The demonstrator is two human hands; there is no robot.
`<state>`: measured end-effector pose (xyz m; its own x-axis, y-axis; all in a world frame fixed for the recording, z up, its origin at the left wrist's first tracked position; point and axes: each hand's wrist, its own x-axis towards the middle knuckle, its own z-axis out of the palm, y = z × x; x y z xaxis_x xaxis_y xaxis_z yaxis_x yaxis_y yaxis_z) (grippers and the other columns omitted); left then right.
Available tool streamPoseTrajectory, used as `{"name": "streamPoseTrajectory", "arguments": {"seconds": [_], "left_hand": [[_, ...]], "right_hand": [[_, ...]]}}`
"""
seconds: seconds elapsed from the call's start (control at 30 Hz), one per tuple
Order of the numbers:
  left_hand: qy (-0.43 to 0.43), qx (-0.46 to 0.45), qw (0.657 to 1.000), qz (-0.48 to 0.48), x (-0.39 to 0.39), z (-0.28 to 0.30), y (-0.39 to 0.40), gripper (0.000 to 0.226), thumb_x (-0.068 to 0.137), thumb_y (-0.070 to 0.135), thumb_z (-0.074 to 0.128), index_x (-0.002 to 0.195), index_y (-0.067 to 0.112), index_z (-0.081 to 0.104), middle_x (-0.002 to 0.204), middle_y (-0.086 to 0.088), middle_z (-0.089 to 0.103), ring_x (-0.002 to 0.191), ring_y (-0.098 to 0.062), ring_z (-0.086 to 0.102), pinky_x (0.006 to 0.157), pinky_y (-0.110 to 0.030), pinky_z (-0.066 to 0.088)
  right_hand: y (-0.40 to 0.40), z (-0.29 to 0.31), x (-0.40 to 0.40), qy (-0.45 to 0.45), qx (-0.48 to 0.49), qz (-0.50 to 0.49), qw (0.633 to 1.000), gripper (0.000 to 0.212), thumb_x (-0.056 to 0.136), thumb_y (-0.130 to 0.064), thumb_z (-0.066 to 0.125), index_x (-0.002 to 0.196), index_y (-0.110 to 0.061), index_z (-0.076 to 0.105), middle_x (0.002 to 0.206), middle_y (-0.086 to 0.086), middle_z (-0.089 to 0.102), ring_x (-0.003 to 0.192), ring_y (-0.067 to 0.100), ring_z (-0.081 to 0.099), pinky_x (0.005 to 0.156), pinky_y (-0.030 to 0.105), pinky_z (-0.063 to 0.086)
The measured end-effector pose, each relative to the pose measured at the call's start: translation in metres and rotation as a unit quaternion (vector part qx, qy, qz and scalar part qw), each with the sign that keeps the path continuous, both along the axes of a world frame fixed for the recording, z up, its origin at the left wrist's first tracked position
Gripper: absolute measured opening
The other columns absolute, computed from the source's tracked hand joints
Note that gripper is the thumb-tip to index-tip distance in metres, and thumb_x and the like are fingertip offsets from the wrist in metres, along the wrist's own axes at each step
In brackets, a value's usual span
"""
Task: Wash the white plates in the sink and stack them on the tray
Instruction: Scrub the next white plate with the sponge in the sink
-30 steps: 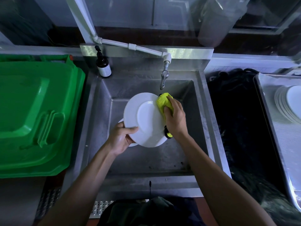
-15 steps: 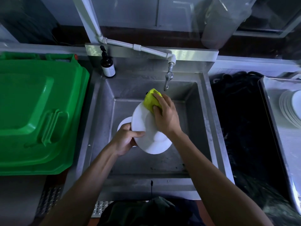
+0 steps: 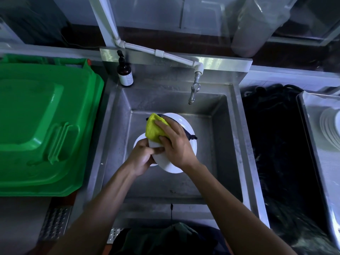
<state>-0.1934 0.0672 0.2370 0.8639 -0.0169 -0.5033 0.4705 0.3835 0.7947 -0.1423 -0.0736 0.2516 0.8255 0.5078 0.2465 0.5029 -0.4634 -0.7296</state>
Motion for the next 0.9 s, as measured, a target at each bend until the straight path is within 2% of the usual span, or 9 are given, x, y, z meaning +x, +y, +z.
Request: {"name": "streamPoseTrajectory", "arguments": {"seconds": [0.17, 0.27, 0.37, 0.47, 0.67, 0.77, 0.9], "left_hand": [[0.001, -0.015, 1.0, 0.009, 0.003, 0.002, 0.003, 0.026, 0.072, 0.004, 0.071, 0.095, 0.014, 0.079, 0.097, -0.013, 0.075, 0.089, -0.029, 0.073, 0.068, -0.041, 0.059], [-0.002, -0.021, 1.0, 0.013, 0.003, 0.003, 0.005, 0.036, 0.071, 0.003, 0.069, 0.106, 0.007, 0.074, 0.102, -0.015, 0.075, 0.092, -0.031, 0.072, 0.073, -0.044, 0.059], [-0.004, -0.031, 0.999, 0.029, 0.002, 0.004, 0.004, 0.046, 0.071, 0.003, 0.069, 0.117, 0.001, 0.067, 0.108, -0.018, 0.074, 0.095, -0.033, 0.071, 0.075, -0.047, 0.059], [-0.006, -0.047, 0.997, 0.055, 0.0, 0.004, 0.002, 0.044, 0.071, 0.002, 0.068, 0.115, 0.002, 0.068, 0.107, -0.018, 0.075, 0.094, -0.033, 0.072, 0.07, -0.046, 0.06], [0.004, -0.052, 0.995, 0.083, 0.0, 0.003, -0.005, 0.036, 0.073, 0.005, 0.069, 0.108, 0.005, 0.071, 0.105, -0.019, 0.075, 0.092, -0.035, 0.072, 0.07, -0.047, 0.06], [0.018, -0.053, 0.993, 0.101, 0.0, 0.003, -0.009, 0.033, 0.084, 0.0, 0.067, 0.117, 0.002, 0.067, 0.11, -0.019, 0.074, 0.099, -0.036, 0.07, 0.08, -0.052, 0.06], [0.035, -0.058, 0.991, 0.119, 0.004, 0.002, -0.012, 0.039, 0.095, 0.001, 0.056, 0.134, -0.003, 0.057, 0.126, -0.025, 0.065, 0.109, -0.039, 0.064, 0.095, -0.059, 0.05]], "right_hand": [[0.0, 0.001, 0.013, -0.01, -0.005, -0.034, 0.999, 0.048, 0.096, -0.01, 0.056, 0.144, -0.015, 0.05, 0.146, 0.011, 0.047, 0.131, 0.029, 0.045, 0.113, 0.033, 0.034], [-0.001, -0.002, 0.024, -0.023, -0.006, -0.056, 0.998, 0.047, 0.097, -0.011, 0.056, 0.143, -0.012, 0.051, 0.145, 0.012, 0.049, 0.128, 0.027, 0.046, 0.11, 0.023, 0.03], [-0.005, -0.008, 0.032, 0.004, 0.002, -0.089, 0.996, 0.047, 0.098, -0.014, 0.055, 0.145, -0.015, 0.049, 0.148, 0.008, 0.047, 0.13, 0.026, 0.047, 0.109, 0.032, 0.037], [-0.013, -0.016, 0.035, 0.044, 0.011, -0.118, 0.992, 0.05, 0.097, -0.014, 0.055, 0.146, -0.019, 0.047, 0.15, 0.006, 0.044, 0.133, 0.026, 0.045, 0.107, 0.04, 0.04], [-0.024, -0.026, 0.021, 0.083, 0.012, -0.156, 0.984, 0.052, 0.097, -0.012, 0.055, 0.147, -0.025, 0.046, 0.152, 0.0, 0.041, 0.134, 0.022, 0.044, 0.107, 0.035, 0.041], [-0.024, -0.027, 0.011, 0.097, 0.011, -0.163, 0.982, 0.053, 0.095, -0.01, 0.056, 0.145, -0.025, 0.048, 0.152, -0.002, 0.042, 0.133, 0.02, 0.045, 0.105, 0.033, 0.041], [-0.019, -0.025, -0.003, 0.123, 0.019, -0.158, 0.98, 0.053, 0.094, -0.011, 0.054, 0.144, -0.028, 0.049, 0.152, -0.005, 0.043, 0.134, 0.016, 0.044, 0.105, 0.028, 0.04]]}}
